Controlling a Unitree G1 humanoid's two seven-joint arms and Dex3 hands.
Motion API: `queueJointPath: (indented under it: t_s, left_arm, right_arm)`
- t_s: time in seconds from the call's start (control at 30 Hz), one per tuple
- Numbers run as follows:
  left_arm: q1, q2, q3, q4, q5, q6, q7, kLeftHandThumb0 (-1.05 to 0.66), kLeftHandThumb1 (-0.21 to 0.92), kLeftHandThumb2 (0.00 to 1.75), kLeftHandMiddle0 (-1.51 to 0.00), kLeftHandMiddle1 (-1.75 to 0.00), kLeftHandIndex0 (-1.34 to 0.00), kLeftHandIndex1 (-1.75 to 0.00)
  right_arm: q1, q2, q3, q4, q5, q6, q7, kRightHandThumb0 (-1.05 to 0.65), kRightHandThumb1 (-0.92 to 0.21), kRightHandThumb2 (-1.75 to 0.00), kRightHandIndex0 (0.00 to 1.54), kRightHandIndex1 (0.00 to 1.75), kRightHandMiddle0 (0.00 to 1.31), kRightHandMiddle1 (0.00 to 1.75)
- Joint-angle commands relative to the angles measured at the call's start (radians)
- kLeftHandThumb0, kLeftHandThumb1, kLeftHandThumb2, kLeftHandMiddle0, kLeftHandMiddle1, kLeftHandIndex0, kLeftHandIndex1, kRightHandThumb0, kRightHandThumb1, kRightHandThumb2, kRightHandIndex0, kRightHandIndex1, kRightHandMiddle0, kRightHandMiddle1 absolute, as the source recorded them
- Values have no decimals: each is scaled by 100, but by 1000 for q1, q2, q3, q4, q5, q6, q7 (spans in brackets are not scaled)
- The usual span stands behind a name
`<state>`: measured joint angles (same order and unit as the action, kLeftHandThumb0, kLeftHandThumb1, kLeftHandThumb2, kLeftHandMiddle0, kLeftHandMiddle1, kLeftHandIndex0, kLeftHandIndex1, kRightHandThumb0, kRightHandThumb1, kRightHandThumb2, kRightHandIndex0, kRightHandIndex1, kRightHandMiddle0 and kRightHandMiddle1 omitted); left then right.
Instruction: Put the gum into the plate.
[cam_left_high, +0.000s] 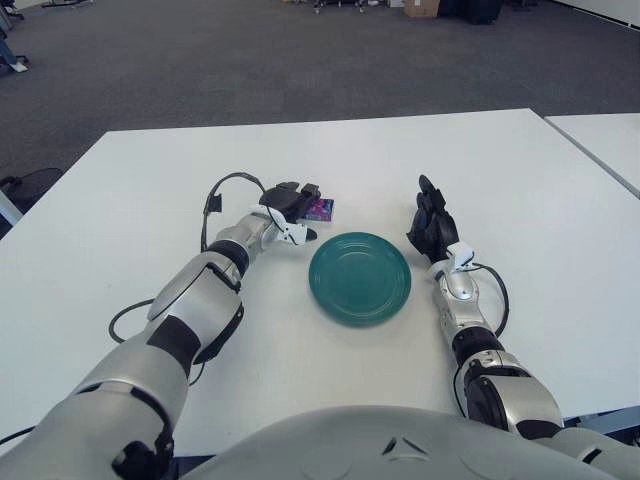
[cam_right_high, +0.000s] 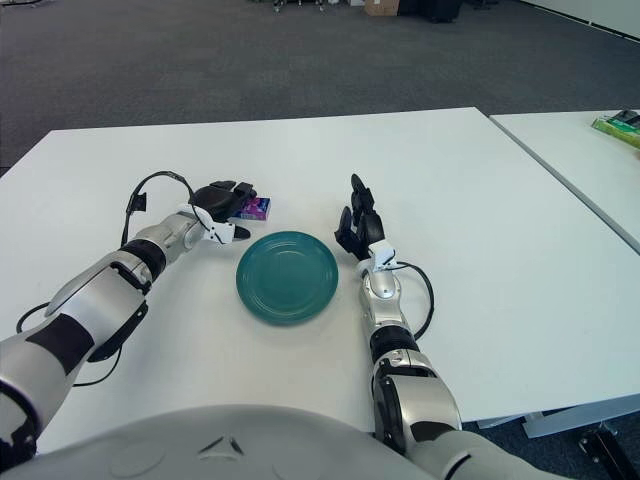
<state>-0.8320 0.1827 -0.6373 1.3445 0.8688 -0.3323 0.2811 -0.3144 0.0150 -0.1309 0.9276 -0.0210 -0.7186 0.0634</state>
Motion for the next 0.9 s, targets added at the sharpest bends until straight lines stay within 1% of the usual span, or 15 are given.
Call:
queueJointPath:
  t_s: [0.0, 0.43, 0.87]
  left_arm:
    - [29, 1, -21, 26, 5, 20, -34, -97, 92, 25, -31, -1, -12, -84]
    - [31, 6, -18, 38, -1, 55, -81, -94, 92, 23, -32, -1, -11, -88]
    - [40, 0, -17, 42, -18, 65, -117, -92, 92, 23, -40, -5, -12, -89]
  right_arm:
    - [205, 53, -24, 150, 42, -51, 1, -82, -92, -90, 8, 0, 0, 20]
    - [214, 48, -28, 135, 39, -55, -19, -84, -92, -89, 8, 0, 0, 19]
    - [231, 51, -28, 103, 41, -55, -32, -85, -92, -91, 9, 0, 0, 20]
